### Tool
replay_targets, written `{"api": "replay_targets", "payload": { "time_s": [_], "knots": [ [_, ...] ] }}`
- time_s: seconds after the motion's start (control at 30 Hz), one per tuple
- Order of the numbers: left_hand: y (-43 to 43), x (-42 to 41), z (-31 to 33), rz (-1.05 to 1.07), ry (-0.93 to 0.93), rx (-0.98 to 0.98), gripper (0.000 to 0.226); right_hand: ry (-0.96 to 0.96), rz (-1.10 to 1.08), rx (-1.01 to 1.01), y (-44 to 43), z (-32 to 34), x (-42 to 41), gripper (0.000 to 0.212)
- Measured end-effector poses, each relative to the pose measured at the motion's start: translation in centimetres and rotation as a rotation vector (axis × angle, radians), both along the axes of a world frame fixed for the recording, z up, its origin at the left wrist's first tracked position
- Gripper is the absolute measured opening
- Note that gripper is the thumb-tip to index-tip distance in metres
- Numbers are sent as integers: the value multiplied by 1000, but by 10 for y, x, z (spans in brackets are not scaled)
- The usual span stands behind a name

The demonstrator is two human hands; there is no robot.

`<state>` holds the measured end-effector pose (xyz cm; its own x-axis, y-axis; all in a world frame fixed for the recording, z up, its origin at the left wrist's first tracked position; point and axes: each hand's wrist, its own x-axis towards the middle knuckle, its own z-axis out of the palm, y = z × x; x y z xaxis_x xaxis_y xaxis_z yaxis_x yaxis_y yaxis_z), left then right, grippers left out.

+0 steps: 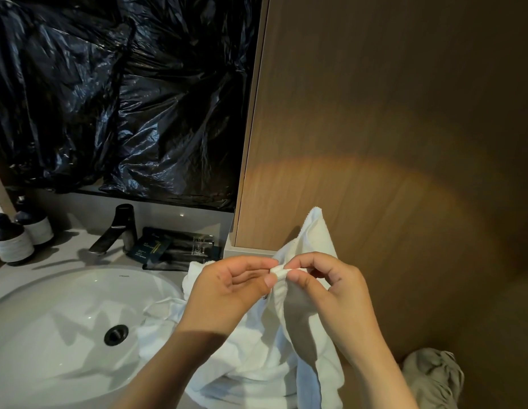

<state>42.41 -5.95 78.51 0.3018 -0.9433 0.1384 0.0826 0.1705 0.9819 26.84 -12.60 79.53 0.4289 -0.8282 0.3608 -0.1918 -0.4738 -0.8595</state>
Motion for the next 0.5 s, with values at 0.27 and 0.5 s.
{"api": "replay_targets", "payload": {
  "time_s": [0.27,0.5],
  "knots": [
    [-2,-8,-1,179,-72,-78,18,22,-12,-12,-5,-6,4,13],
    [-5,1,6,166,-77,-121,18,136,78,-78,-16,1,2,26]
  ]
}}
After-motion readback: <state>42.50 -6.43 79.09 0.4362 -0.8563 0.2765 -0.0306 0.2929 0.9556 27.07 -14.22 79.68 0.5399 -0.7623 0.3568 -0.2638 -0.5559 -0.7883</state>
